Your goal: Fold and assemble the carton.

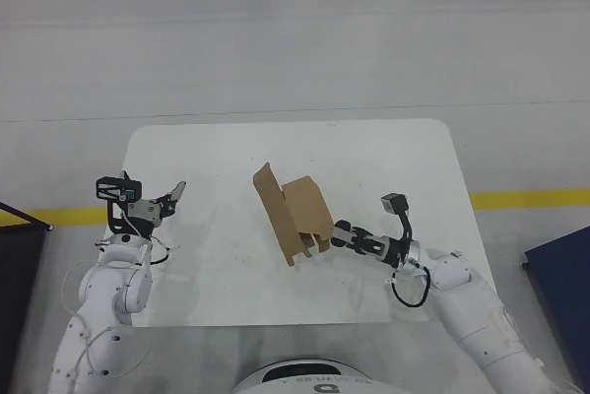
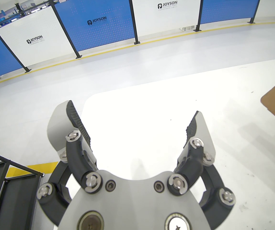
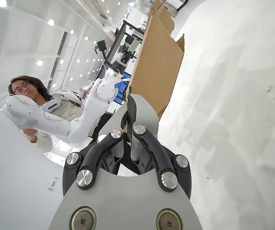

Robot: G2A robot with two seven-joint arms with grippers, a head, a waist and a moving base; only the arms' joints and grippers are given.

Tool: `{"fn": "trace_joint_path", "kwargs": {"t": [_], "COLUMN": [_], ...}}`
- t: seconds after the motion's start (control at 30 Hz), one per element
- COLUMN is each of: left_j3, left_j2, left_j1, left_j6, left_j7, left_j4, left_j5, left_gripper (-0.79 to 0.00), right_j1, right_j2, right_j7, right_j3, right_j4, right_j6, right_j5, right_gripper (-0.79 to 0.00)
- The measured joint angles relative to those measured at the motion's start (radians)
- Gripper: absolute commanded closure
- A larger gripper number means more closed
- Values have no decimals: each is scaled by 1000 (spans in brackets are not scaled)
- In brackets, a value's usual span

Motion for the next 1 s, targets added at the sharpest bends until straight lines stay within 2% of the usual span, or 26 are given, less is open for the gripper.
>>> {"fn": "trace_joint_path", "kwargs": {"t": [0.07,0.17,0.27,0.33,0.43,0.53,0.6,0.87,0.93,1.0], "left_j3": [8,24,14,-4,-23,-41,-43,-39,-12,21], "left_j2": [-2,-8,-13,-9,-2,5,6,5,0,-4], "left_j1": [-7,-32,-63,-94,-150,-203,-206,-203,-205,-235], "left_j6": [-14,-95,-202,-248,-228,-192,-190,-189,-158,-102], "left_j7": [-5,-90,-295,-503,-802,-1011,-1068,-1037,-1059,-1137], "left_j4": [6,17,40,67,121,170,174,173,191,249], "left_j5": [0,-149,-499,-781,-1147,-1403,-1473,-1453,-1513,-1659], "left_gripper": [-785,-785,-785,-785,-785,-785,-785,-785,-785,-785], "right_j1": [-1,6,25,43,70,89,94,93,93,92], "right_j2": [-1,-5,-12,-17,-21,-24,-24,-24,-24,-28], "right_j7": [-1,-22,-36,-32,-11,24,35,34,29,-8], "right_j3": [-2,-15,-39,-54,-70,-87,-91,-90,-90,-95], "right_j4": [-2,-2,25,41,59,64,65,65,62,46], "right_j6": [0,0,-32,-54,-83,-104,-99,-98,-94,-74], "right_j5": [2,42,79,129,189,258,286,283,282,273], "right_gripper": [0,0,0,0,0,0,0,0,0,0]}}
